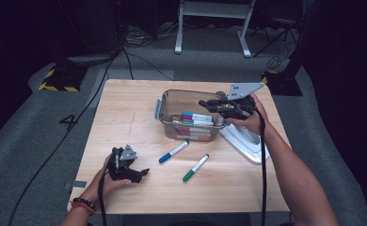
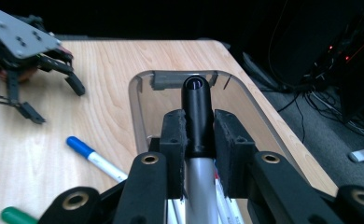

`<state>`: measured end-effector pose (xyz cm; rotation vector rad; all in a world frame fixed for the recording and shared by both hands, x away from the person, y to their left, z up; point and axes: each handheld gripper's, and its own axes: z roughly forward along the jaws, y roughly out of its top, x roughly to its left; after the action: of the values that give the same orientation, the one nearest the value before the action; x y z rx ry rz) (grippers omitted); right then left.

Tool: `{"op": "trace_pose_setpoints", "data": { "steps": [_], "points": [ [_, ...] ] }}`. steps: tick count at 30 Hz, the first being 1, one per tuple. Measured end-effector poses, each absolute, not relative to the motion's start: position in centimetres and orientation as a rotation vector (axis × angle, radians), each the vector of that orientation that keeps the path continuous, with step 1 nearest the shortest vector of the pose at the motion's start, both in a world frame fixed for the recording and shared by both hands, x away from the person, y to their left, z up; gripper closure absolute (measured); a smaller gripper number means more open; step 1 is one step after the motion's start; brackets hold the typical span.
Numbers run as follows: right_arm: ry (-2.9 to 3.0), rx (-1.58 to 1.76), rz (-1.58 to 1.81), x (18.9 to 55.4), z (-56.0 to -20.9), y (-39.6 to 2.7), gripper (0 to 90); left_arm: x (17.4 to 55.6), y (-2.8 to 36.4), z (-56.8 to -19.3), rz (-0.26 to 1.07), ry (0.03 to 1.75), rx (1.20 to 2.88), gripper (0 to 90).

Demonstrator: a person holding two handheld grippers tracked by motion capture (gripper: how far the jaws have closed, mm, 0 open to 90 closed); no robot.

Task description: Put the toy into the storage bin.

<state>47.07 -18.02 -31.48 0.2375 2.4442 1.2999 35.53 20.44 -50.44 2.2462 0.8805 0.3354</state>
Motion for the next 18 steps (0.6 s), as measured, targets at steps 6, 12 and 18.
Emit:
{"op": "trace_pose_setpoints", "data": {
  "steps": [6,12,18],
  "points": [
    [2.493,0.262,1.253,49.6,-32.4,-15.8,74.6,35.5,20.4,-50.4,0.335,0.88,2.245,12.9],
    [2.544,0.29,1.188,50.9,-33.4,-13.8,74.6,35.5,20.4,-50.4,0.335,0.88,2.246,13.0],
    [2.614,0.276,1.091,51.3,-34.9,-11.5,74.5,35.5,20.4,-50.5,0.335,0.886,2.24,13.0]
  ]
}}
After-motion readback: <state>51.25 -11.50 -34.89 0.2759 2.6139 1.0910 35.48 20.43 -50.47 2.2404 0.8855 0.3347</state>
